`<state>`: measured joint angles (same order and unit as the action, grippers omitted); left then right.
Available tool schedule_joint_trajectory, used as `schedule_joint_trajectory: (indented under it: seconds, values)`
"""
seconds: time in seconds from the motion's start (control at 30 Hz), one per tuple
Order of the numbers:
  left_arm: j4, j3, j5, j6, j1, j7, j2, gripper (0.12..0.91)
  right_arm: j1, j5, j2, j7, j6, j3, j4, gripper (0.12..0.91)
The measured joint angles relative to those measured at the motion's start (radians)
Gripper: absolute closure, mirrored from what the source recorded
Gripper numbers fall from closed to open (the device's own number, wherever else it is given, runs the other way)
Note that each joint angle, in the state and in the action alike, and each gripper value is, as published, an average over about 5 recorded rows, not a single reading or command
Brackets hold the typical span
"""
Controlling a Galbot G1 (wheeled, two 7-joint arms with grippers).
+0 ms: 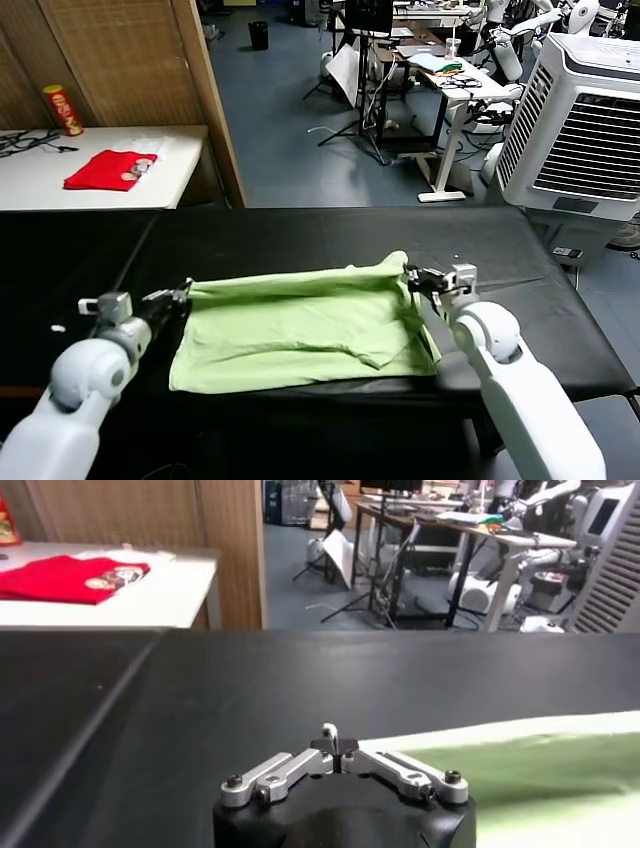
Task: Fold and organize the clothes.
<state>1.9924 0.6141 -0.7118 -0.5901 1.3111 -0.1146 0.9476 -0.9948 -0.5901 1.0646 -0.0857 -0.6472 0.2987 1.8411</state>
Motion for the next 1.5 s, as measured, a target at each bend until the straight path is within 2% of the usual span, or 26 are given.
schedule_joint_trajectory:
  seconds: [0.27, 0.67, 0.73, 0.83, 0.93, 1.03, 1.13, 1.23, 1.3, 1.5]
  values:
    - [0.077, 0.047, 0.033, 0.007, 0.151, 0.001, 0.01, 0.901, -0.122, 0.045, -0.019, -0.018, -0.041, 0.015, 0.113, 0.904]
    - [0.104, 0.061, 0.076, -0.025, 0.222, -0.012, 0.03, 0.901, -0.2, 0.061, -0.016, -0.023, -0.085, 0.023, 0.162, 0.903]
    - [0.115, 0.066, 0.078, -0.033, 0.232, -0.014, 0.033, 0.901, -0.206, 0.055, -0.016, -0.023, -0.086, 0.029, 0.169, 0.875]
    - [0.133, 0.067, 0.091, -0.053, 0.247, -0.017, 0.043, 0.898, -0.219, 0.034, -0.022, -0.024, -0.088, 0.044, 0.186, 0.751]
    - [0.153, 0.068, 0.096, -0.075, 0.258, -0.023, 0.052, 0.818, -0.232, 0.01, -0.032, -0.024, -0.089, 0.067, 0.21, 0.584]
    - [0.17, 0.072, 0.079, -0.087, 0.26, -0.031, 0.059, 0.656, -0.236, 0.0, -0.038, -0.022, -0.081, 0.094, 0.227, 0.417]
    - [0.168, 0.081, 0.046, -0.084, 0.245, -0.044, 0.068, 0.488, -0.223, 0.015, -0.033, -0.021, -0.043, 0.112, 0.223, 0.283]
    - [0.146, 0.092, 0.027, -0.06, 0.21, -0.055, 0.077, 0.331, -0.191, 0.07, -0.015, -0.024, 0.014, 0.107, 0.195, 0.234]
    - [0.122, 0.095, 0.022, -0.042, 0.178, -0.053, 0.078, 0.265, -0.158, 0.109, 0.003, -0.027, 0.041, 0.095, 0.163, 0.229]
    - [0.041, 0.066, 0.006, -0.034, 0.076, -0.034, 0.081, 0.233, -0.045, 0.171, 0.068, -0.009, 0.046, 0.035, 0.029, 0.227]
